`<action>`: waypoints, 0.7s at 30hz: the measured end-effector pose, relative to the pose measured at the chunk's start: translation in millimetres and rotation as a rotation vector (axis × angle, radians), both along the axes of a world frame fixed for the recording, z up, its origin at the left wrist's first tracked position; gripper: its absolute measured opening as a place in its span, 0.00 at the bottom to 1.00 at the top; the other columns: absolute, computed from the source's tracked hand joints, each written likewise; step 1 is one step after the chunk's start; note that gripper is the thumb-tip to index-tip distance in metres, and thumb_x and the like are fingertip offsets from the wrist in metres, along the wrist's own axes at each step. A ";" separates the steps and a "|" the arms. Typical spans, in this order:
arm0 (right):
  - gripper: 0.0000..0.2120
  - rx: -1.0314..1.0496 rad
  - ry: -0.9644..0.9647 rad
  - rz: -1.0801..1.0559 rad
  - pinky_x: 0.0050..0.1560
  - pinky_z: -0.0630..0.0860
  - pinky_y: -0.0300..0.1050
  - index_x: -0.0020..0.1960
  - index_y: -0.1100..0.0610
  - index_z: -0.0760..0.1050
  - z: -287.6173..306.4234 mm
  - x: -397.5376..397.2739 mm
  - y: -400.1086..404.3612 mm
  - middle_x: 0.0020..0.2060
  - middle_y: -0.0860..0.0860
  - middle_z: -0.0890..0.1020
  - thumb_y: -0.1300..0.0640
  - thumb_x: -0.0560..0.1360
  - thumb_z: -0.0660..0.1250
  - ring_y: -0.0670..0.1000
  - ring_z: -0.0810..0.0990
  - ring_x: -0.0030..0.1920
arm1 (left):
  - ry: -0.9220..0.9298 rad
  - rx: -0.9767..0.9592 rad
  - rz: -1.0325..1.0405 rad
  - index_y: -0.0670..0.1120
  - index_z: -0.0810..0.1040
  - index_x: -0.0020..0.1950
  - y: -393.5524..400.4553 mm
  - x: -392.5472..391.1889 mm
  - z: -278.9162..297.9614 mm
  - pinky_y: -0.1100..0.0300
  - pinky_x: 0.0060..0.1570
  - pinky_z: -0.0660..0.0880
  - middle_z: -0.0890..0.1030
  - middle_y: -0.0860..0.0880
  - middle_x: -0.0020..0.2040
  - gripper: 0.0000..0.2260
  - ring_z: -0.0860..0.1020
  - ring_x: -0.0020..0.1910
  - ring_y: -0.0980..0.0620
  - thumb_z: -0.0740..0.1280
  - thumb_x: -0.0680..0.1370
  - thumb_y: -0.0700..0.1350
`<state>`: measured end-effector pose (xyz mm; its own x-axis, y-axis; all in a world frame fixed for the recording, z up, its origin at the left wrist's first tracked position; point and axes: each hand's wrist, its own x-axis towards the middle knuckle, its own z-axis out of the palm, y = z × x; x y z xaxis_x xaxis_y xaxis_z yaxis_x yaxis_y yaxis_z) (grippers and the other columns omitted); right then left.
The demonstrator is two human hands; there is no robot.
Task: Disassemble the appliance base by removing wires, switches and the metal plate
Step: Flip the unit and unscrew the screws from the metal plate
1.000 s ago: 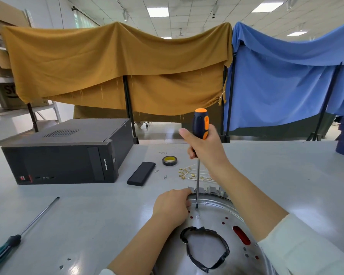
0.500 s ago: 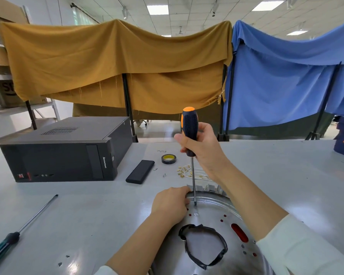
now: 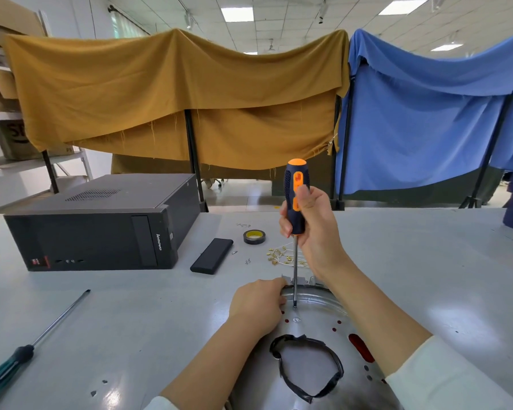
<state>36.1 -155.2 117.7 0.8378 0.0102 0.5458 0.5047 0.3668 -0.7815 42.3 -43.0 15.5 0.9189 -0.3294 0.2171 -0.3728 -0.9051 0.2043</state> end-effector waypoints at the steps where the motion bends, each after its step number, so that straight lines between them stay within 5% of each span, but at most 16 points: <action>1: 0.15 -0.023 -0.017 -0.054 0.30 0.69 0.41 0.53 0.58 0.65 -0.9 -0.6 1.2 0.34 0.51 0.73 0.52 0.74 0.67 0.49 0.68 0.28 | 0.001 -0.001 0.000 0.52 0.71 0.60 0.0 0.0 0.1 0.58 0.40 0.65 0.79 0.46 0.52 0.12 0.76 0.51 0.43 0.57 0.77 0.44; 6: 0.18 -0.085 -0.072 -0.227 0.34 0.73 0.37 0.49 0.59 0.70 -7.3 -3.2 4.1 0.33 0.52 0.74 0.45 0.71 0.66 0.47 0.72 0.31 | 0.003 -0.008 -0.014 0.51 0.71 0.55 0.1 -1.1 0.5 0.58 0.38 0.65 0.79 0.46 0.50 0.09 0.76 0.49 0.43 0.57 0.77 0.43; 10: 0.19 -0.128 -0.073 -0.092 0.35 0.70 0.38 0.52 0.59 0.74 -4.1 -2.8 -1.9 0.30 0.49 0.73 0.44 0.73 0.63 0.47 0.69 0.30 | -0.001 -0.005 -0.005 0.51 0.71 0.57 0.3 -0.4 0.5 0.57 0.39 0.65 0.79 0.46 0.50 0.09 0.76 0.49 0.42 0.57 0.78 0.44; 16: 0.18 -0.179 -0.068 -0.143 0.34 0.72 0.37 0.53 0.57 0.58 -2.7 -0.9 2.1 0.34 0.52 0.71 0.56 0.75 0.67 0.46 0.70 0.30 | 0.009 -0.007 -0.001 0.51 0.71 0.56 0.4 -1.3 1.1 0.58 0.39 0.65 0.79 0.46 0.50 0.09 0.76 0.49 0.43 0.57 0.78 0.44; 21: 0.14 -0.103 -0.089 -0.258 0.36 0.75 0.39 0.49 0.55 0.61 -8.7 -3.8 7.5 0.39 0.56 0.76 0.57 0.75 0.67 0.49 0.75 0.34 | 0.015 -0.008 -0.004 0.51 0.71 0.55 0.8 -1.7 1.8 0.58 0.39 0.65 0.79 0.46 0.50 0.08 0.76 0.49 0.43 0.57 0.78 0.43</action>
<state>32.3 -147.7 109.0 0.7688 -0.1381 0.6245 0.6393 0.1382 -0.7565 40.6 -42.2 17.3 0.9205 -0.3317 0.2063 -0.3736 -0.9019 0.2169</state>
